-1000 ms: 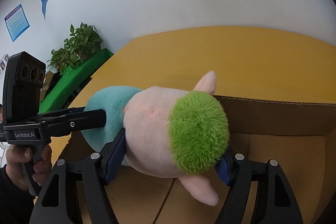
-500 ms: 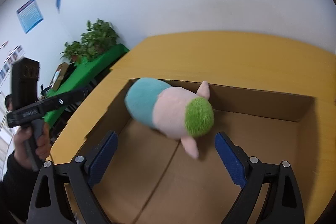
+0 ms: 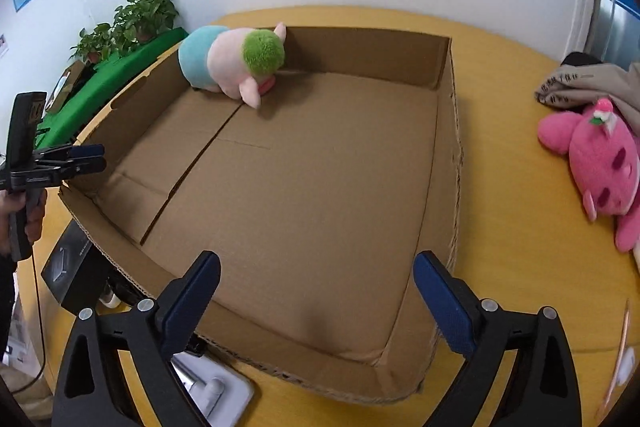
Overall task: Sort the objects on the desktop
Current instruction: 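Withdraw the left tool up and away from the box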
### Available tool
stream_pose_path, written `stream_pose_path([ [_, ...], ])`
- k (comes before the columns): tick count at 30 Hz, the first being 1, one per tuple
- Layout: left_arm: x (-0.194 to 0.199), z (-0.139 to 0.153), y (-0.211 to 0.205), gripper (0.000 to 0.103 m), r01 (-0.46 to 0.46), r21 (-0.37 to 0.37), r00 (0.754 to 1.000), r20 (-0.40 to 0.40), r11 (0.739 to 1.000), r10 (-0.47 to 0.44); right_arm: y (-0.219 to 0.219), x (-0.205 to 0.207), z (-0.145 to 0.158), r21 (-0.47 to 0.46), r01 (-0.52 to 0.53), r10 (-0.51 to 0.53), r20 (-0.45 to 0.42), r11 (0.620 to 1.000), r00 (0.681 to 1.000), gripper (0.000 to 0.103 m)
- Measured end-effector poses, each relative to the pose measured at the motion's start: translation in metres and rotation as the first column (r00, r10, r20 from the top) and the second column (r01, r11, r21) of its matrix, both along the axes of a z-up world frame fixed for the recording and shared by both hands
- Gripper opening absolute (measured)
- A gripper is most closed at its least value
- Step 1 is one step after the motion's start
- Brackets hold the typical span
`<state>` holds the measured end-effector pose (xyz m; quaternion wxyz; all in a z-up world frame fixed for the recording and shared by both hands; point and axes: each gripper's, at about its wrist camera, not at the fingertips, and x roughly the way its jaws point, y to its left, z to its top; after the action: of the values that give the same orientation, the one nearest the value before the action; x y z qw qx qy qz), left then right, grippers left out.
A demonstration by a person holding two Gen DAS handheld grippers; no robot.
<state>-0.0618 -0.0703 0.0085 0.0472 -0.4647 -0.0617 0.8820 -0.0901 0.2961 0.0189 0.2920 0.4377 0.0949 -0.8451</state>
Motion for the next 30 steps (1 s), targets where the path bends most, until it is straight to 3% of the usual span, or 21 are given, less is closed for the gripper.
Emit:
stream_pose_path([
  [5, 0.005, 0.008, -0.013, 0.068, -0.010, 0.059, 1.000, -0.019, 0.998, 0.011, -0.005, 0.019, -0.001, 0.061, 0.052, -0.050, -0.034, 0.997, 0.998, 0.099],
  [10, 0.019, 0.019, -0.003, 0.068, 0.011, 0.006, 0.999, -0.048, 1.000, -0.011, 0.008, 0.034, 0.009, -0.004, 0.139, -0.139, -0.039, 0.990, 0.990, 0.099],
  [14, 0.057, 0.059, 0.010, 0.069, 0.023, -0.045, 0.981, -0.190, 0.999, -0.031, 0.022, 0.079, 0.052, -0.079, 0.146, -0.157, -0.162, 0.986, 0.974, 0.102],
  [17, 0.095, 0.089, 0.025, 0.084, 0.030, -0.048, 0.946, -0.320, 0.998, -0.044, 0.029, 0.121, 0.074, -0.154, 0.129, -0.159, -0.208, 0.980, 0.965, 0.103],
  [19, 0.117, 0.100, 0.034, 0.084, 0.030, -0.026, 0.923, -0.383, 0.999, -0.038, 0.029, 0.145, 0.077, -0.180, 0.116, -0.156, -0.228, 0.977, 0.961, 0.103],
  [20, 0.125, 0.101, 0.039, 0.084, 0.038, -0.018, 0.917, -0.397, 0.999, -0.042, 0.028, 0.155, 0.077, -0.185, 0.115, -0.159, -0.241, 0.976, 0.957, 0.097],
  [22, 0.134, 0.097, 0.046, 0.084, 0.052, -0.009, 0.913, -0.404, 0.999, -0.052, 0.023, 0.169, 0.073, -0.159, 0.119, -0.158, -0.263, 0.980, 0.952, 0.044],
  [23, 0.133, 0.091, 0.048, 0.084, 0.053, -0.017, 0.917, -0.396, 0.998, -0.055, 0.020, 0.168, 0.069, -0.145, 0.118, -0.152, -0.253, 0.982, 0.956, 0.013],
  [25, 0.124, 0.078, 0.047, 0.084, 0.032, -0.028, 0.933, -0.357, 0.999, -0.040, 0.019, 0.157, 0.062, -0.150, 0.127, -0.155, -0.194, 0.980, 0.969, 0.013],
  [26, 0.120, 0.071, 0.045, 0.084, 0.026, -0.025, 0.939, -0.343, 0.999, -0.033, 0.019, 0.149, 0.058, -0.161, 0.134, -0.161, -0.174, 0.978, 0.971, 0.025],
  [27, 0.114, 0.063, 0.042, 0.084, 0.023, -0.020, 0.944, -0.328, 1.000, -0.029, 0.018, 0.139, 0.056, -0.175, 0.135, -0.164, -0.166, 0.975, 0.972, 0.061],
  [29, 0.098, 0.044, 0.035, 0.084, 0.010, -0.004, 0.961, -0.277, 1.000, -0.010, 0.014, 0.120, 0.053, -0.190, 0.138, -0.177, -0.207, 0.972, 0.962, 0.103],
  [30, 0.090, 0.035, 0.032, 0.083, 0.005, 0.003, 0.968, -0.251, 1.000, -0.004, 0.012, 0.109, 0.050, -0.190, 0.137, -0.179, -0.223, 0.972, 0.958, 0.101],
])
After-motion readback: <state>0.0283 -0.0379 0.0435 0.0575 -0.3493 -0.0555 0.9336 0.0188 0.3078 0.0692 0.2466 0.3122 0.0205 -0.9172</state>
